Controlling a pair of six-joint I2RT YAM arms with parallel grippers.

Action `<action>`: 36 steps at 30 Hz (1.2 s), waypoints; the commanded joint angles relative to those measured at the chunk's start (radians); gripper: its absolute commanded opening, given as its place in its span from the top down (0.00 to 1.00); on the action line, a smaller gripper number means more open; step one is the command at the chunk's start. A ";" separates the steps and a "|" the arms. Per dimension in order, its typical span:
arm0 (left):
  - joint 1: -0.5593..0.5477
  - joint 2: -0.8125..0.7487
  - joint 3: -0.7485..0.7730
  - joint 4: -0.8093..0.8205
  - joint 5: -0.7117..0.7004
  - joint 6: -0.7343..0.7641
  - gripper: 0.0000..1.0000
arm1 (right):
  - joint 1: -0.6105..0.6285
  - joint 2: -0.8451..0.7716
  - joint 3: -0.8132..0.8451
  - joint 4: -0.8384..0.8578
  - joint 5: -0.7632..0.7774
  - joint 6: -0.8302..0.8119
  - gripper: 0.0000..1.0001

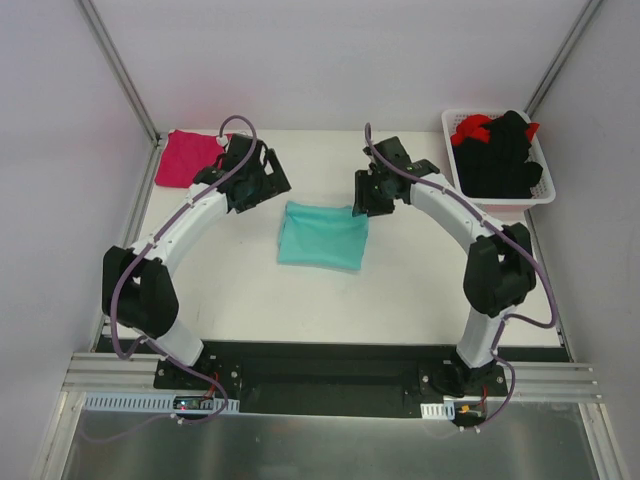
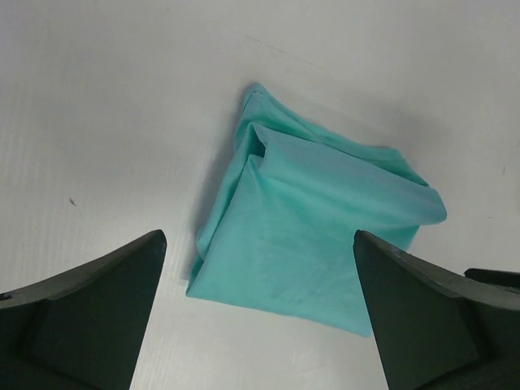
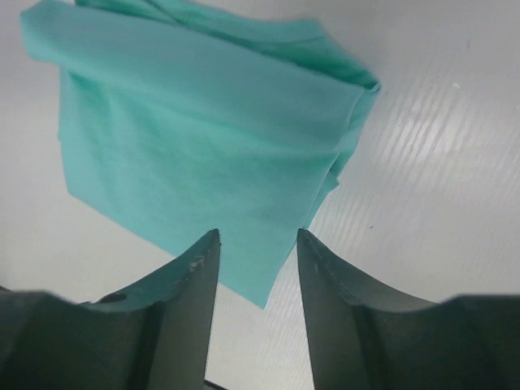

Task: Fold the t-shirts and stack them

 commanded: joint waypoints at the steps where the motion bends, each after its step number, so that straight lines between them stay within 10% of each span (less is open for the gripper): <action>1: 0.002 -0.045 -0.045 -0.003 0.103 0.016 0.01 | 0.024 -0.134 -0.081 0.029 -0.019 0.026 0.58; 14: -0.004 0.195 0.156 0.159 0.271 0.044 0.01 | 0.005 0.055 0.108 0.014 -0.028 -0.015 0.90; 36: 0.010 0.121 -0.003 0.154 0.162 0.004 0.01 | 0.020 0.090 0.153 0.023 -0.164 0.020 0.92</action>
